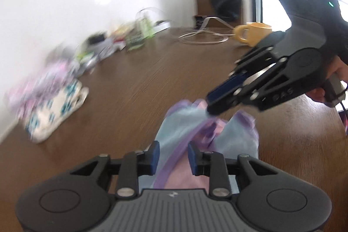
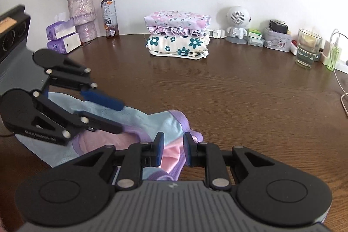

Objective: Fold clothes

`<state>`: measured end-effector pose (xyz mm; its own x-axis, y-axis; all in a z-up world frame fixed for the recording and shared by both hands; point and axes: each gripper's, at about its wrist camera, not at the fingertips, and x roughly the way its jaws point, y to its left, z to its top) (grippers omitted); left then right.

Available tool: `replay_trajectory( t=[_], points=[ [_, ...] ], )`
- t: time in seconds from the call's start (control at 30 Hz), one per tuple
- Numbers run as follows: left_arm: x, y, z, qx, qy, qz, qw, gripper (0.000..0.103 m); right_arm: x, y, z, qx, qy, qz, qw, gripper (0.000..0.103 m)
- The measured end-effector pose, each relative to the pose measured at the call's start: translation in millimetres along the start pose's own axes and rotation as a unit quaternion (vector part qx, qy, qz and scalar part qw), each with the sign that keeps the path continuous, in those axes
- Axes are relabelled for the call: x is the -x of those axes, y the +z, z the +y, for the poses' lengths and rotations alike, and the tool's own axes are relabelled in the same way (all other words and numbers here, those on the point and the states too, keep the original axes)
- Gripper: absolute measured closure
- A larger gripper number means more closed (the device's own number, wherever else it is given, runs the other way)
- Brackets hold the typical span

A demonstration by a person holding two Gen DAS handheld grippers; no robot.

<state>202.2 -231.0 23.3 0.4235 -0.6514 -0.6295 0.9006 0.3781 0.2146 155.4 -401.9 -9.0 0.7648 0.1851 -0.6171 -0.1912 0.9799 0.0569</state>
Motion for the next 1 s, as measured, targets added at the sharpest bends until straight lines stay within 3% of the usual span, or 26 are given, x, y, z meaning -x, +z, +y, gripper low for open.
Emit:
replay_trajectory(
  t=[0.17,0.23,0.27,0.53,0.73,0.87,1.0],
  points=[
    [-28,17,-26,-0.092,0.011,0.011,0.9956,0.076,5,-3,-8,0.014,-0.01,0.011,1.0,0.084],
    [-35,19,-29,-0.106,0.023,0.014,0.994,0.095,2,-4,-5,0.034,-0.006,0.02,0.999,0.084],
    [-35,20,-29,-0.106,0.029,0.011,0.9939,0.101,0,-4,-3,0.047,-0.003,0.025,0.999,0.084],
    [-26,33,-15,-0.07,0.046,-0.012,0.9964,0.102,-28,3,26,0.166,0.016,0.054,0.985,0.084],
    [-22,39,-6,-0.041,0.027,-0.019,0.9986,0.101,-34,12,18,0.113,0.01,0.053,0.992,0.084],
    [-22,39,-6,-0.056,0.034,-0.018,0.9977,0.101,-11,10,13,0.103,0.055,0.046,0.992,0.084],
    [-20,39,-6,-0.058,0.025,-0.02,0.9978,0.101,-13,9,24,0.121,0.086,0.058,0.987,0.085]
  ],
)
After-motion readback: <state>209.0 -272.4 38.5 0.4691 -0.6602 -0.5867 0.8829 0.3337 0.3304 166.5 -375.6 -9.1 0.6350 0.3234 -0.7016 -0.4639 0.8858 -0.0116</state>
